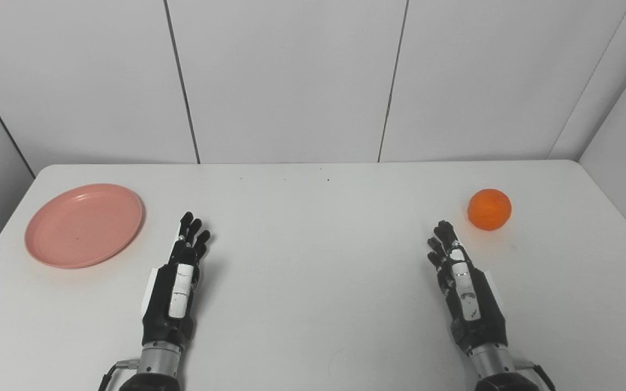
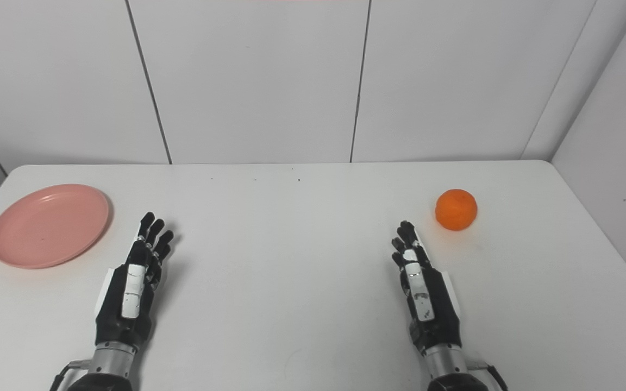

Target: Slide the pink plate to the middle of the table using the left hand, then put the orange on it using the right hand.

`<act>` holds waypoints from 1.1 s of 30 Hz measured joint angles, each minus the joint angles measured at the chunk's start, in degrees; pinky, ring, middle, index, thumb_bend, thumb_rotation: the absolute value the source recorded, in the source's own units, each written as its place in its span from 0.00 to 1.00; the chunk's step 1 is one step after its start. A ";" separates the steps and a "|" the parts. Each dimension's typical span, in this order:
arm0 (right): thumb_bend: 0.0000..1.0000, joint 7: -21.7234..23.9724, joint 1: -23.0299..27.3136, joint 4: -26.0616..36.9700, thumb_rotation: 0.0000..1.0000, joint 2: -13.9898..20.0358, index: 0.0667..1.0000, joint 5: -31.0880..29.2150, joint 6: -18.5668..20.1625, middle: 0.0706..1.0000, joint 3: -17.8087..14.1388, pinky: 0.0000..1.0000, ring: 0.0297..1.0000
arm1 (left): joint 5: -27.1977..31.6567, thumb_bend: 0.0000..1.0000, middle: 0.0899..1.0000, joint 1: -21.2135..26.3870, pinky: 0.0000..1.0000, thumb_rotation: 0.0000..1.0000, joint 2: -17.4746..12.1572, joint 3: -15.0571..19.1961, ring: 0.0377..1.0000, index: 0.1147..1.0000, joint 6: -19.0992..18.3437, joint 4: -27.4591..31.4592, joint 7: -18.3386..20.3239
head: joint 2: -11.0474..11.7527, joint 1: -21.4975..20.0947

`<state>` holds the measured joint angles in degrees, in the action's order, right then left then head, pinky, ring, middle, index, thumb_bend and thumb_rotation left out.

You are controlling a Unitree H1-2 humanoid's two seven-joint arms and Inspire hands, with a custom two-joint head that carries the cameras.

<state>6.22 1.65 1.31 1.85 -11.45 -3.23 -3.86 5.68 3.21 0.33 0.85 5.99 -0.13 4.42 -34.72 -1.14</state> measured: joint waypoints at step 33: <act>0.75 8.52 4.98 -11.12 0.95 7.55 0.96 -6.53 -8.82 0.99 -4.71 1.00 0.99 | -5.90 0.76 1.00 4.89 1.00 0.94 7.45 -4.34 0.96 1.00 11.91 -9.73 -5.47 | 11.34 11.87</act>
<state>14.75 6.63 -9.82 9.40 -17.98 -12.05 -8.57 -0.21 8.10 7.78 -3.49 17.90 -9.87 -1.05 -23.38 10.73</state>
